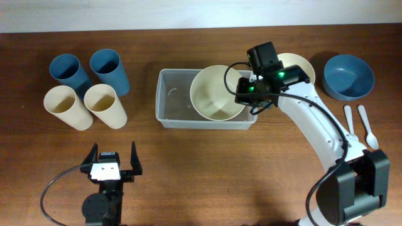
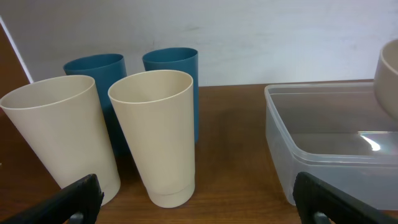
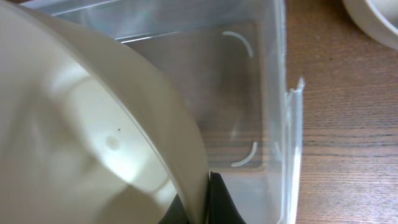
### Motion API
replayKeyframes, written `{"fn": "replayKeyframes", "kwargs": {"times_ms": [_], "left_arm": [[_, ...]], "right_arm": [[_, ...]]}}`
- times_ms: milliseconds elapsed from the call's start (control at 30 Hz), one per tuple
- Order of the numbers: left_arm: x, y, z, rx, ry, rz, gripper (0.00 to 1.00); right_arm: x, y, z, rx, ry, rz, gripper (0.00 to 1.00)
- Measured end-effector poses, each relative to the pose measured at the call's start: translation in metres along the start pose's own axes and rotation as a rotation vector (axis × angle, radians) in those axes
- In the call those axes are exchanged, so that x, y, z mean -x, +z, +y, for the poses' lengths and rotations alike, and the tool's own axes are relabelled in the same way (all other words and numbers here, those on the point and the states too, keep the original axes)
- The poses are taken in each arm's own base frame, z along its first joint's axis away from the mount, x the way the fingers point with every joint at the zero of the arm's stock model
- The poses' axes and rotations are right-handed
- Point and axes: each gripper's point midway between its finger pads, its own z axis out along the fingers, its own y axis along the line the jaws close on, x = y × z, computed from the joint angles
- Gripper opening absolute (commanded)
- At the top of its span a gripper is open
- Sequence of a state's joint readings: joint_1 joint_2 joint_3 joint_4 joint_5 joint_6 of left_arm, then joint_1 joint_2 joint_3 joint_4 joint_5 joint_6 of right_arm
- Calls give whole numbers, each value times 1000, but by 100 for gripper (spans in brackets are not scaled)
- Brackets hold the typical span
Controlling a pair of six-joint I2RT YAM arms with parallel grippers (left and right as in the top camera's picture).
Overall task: Pack container
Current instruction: 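Lift the cream bowl and carry it left into the clear container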
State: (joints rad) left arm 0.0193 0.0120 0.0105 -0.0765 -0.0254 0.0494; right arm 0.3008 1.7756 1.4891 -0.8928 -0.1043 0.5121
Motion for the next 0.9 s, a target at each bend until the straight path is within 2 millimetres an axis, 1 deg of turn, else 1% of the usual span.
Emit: {"fn": "replayKeyframes", "kwargs": {"times_ms": [233,500,700,900], "left_arm": [[0,0,0,0,0,0,100],[0,0,0,0,0,-1,100],[0,0,0,0,0,-1,100],[0,0,0,0,0,0,100]], "right_arm": [[0,12,-8,-29,18,17,4],[-2,39,-14,-53,25,57,4],[-1,45,-15,-55,26,58,4],[2,48,-24,-68,48,61,7]]}}
